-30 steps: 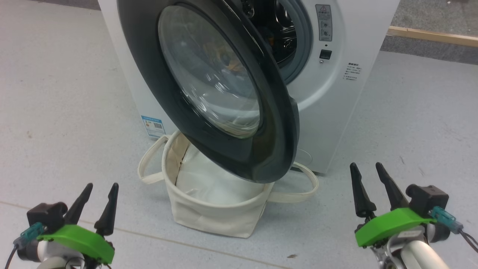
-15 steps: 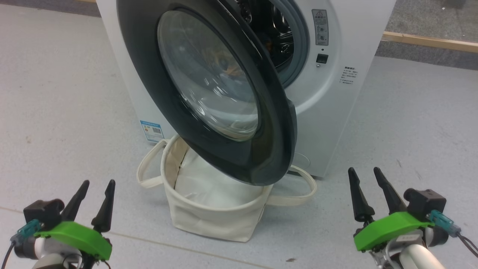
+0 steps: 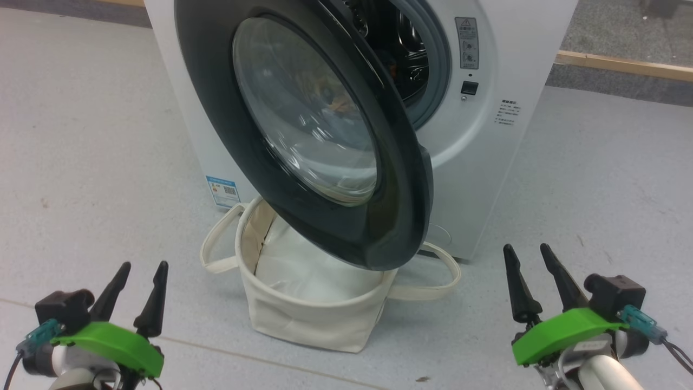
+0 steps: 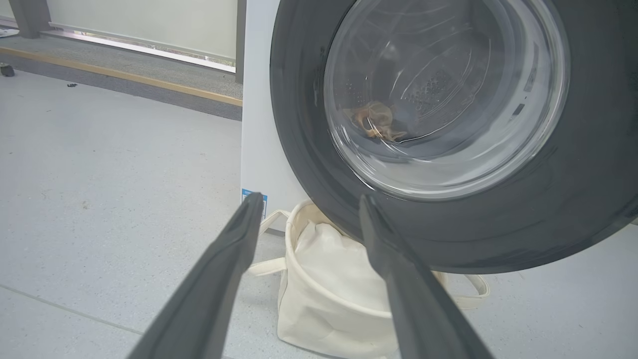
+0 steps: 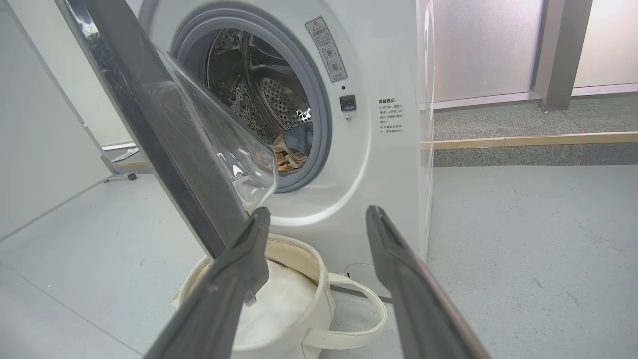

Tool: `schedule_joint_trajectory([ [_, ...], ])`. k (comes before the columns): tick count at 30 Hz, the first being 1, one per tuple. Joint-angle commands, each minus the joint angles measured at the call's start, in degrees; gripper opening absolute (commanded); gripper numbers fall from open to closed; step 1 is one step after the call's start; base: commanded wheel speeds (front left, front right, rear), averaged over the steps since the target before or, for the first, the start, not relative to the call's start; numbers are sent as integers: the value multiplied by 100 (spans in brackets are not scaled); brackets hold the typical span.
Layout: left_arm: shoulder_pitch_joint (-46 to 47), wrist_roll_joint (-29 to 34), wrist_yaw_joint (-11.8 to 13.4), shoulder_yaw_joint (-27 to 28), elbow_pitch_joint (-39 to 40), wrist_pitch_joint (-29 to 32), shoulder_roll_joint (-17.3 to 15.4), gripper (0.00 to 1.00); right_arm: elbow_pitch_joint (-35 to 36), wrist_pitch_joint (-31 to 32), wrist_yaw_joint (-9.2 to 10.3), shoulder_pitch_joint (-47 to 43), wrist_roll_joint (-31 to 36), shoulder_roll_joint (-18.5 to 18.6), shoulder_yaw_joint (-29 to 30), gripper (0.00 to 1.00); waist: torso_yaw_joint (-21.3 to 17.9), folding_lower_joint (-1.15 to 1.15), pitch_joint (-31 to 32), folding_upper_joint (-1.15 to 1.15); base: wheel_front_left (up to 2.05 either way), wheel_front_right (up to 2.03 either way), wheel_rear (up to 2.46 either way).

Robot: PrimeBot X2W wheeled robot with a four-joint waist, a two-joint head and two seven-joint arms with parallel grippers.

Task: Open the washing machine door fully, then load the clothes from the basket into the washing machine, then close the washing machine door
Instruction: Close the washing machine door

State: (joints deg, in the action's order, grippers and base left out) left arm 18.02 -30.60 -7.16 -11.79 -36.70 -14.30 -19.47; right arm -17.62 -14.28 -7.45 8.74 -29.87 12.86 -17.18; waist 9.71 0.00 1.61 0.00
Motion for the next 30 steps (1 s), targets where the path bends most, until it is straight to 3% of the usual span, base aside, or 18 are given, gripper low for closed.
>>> schedule_joint_trajectory([
  [1,257,-38,-33,276,169,-69,-142,100,172,-72,-3,25,-48,69,-81,100,4,0,-11,0,0,0,0],
  [9,306,-61,-33,323,153,-70,-146,100,180,-72,-3,71,-88,59,-109,100,12,0,-39,0,0,0,0],
  [10,309,-59,-33,329,157,-70,-149,100,218,-72,-3,77,-106,55,-116,77,14,0,-41,0,0,0,0],
  [11,311,-57,-33,330,159,-70,-151,100,260,-72,-3,76,-141,50,-117,6,19,0,-41,0,0,0,0],
  [12,315,-47,-33,329,162,-70,-161,100,303,-72,-3,75,-161,54,-123,0,23,0,-39,0,0,0,0],
  [18,380,23,-33,323,177,-70,-307,100,640,-72,-3,122,-87,80,-382,0,57,0,-26,0,0,0,0],
  [22,448,31,-33,387,194,-70,-386,100,876,-72,-3,253,-202,133,-1126,0,98,0,-25,0,0,0,0],
  [26,496,24,-33,427,206,-70,-395,100,688,-72,-3,609,-289,201,-1882,0,163,0,-26,0,0,0,0],
  [30,545,43,-33,419,213,-70,-388,100,329,-72,-3,1041,-352,106,-2275,0,286,0,-54,0,0,0,0],
])
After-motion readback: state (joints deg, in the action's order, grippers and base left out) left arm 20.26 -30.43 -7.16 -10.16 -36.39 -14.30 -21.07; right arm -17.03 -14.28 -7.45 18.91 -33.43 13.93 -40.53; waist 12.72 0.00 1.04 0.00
